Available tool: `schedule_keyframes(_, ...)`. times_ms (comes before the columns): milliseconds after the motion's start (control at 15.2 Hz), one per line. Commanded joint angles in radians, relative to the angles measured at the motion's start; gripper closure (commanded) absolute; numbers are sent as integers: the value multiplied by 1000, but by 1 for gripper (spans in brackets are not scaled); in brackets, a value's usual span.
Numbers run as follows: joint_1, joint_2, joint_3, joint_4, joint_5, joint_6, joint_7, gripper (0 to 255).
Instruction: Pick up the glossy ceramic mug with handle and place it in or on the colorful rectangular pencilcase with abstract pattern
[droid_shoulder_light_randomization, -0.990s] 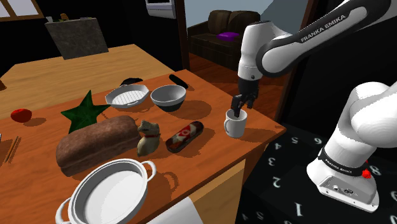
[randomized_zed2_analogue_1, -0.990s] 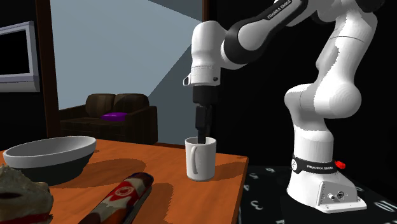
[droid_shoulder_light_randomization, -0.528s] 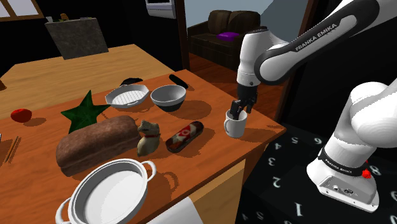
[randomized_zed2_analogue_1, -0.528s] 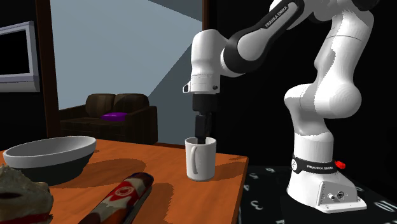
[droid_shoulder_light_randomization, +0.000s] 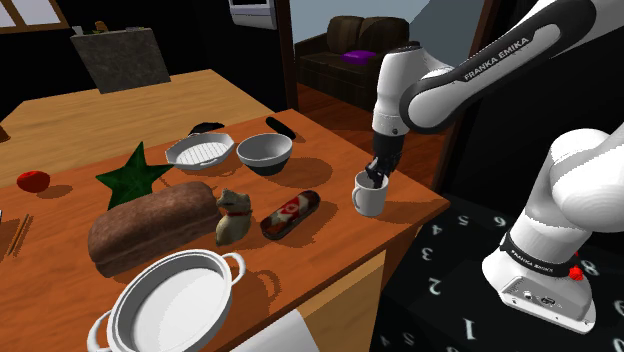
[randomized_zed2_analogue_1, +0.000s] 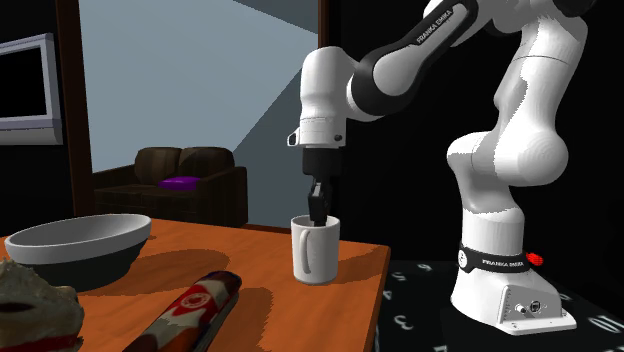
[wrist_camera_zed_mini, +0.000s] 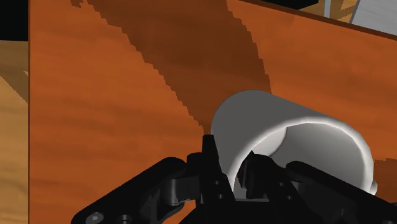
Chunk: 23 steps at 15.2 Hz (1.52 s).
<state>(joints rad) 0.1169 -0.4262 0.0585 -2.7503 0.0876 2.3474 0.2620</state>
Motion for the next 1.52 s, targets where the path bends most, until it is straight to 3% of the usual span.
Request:
schedule_keyframes(0, 0, 0, 0, 0, 0, 0, 0, 255)
schedule_keyframes(396, 0, 0, 0, 0, 0, 0, 0, 255)
schedule_keyframes(1452, -4, -130, -6, 133, -12, -262, 11, 255)
